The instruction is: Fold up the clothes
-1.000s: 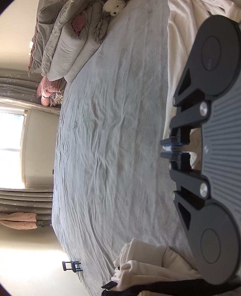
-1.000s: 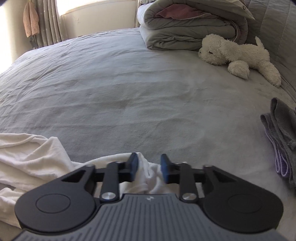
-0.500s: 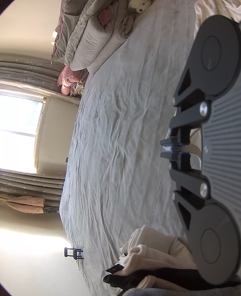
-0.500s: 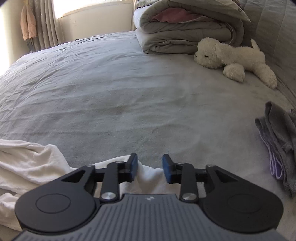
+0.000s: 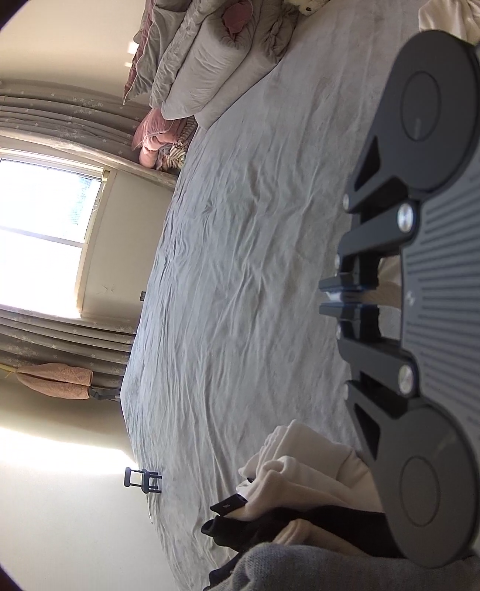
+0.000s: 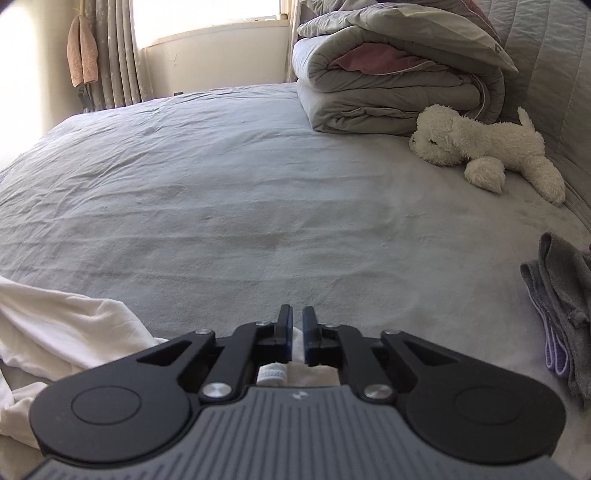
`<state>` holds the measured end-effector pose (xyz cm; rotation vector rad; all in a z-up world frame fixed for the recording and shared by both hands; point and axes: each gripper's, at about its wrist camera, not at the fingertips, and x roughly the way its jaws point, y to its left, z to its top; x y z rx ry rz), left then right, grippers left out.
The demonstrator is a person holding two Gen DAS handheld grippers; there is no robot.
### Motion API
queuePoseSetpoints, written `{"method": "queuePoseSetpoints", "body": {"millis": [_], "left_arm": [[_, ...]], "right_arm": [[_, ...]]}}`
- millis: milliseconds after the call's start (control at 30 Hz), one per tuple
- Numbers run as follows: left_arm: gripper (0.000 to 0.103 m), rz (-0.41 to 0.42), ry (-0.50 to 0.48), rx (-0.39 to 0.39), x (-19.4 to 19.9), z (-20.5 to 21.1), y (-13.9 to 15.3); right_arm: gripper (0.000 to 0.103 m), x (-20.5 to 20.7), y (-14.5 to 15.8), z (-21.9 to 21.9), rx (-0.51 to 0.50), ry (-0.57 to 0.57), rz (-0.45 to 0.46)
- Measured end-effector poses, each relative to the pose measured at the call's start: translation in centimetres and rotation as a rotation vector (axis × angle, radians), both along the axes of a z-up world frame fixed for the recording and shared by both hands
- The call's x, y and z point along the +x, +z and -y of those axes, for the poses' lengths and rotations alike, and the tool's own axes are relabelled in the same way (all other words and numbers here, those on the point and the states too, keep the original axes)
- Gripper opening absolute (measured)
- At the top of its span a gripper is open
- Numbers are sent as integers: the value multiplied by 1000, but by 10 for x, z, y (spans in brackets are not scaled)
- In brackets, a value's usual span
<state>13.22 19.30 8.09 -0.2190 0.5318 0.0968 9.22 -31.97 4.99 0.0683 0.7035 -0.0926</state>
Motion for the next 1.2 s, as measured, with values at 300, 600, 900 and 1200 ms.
{"method": "queuePoseSetpoints", "body": {"millis": [300, 600, 900, 1200], "left_arm": [[6, -11, -1, -2, -1, 0, 0], [6, -4, -8, -6, -2, 1, 1], [6, 78, -141, -103, -12, 6, 6], [6, 243, -353, -90, -34, 31, 19]], "right_arm": [[37, -2, -2, -18, 38, 162, -38], [55, -5, -7, -37, 61, 266, -64], [48, -9, -16, -59, -49, 304, -37], [43, -7, -23, -68, -104, 298, -20]]}}
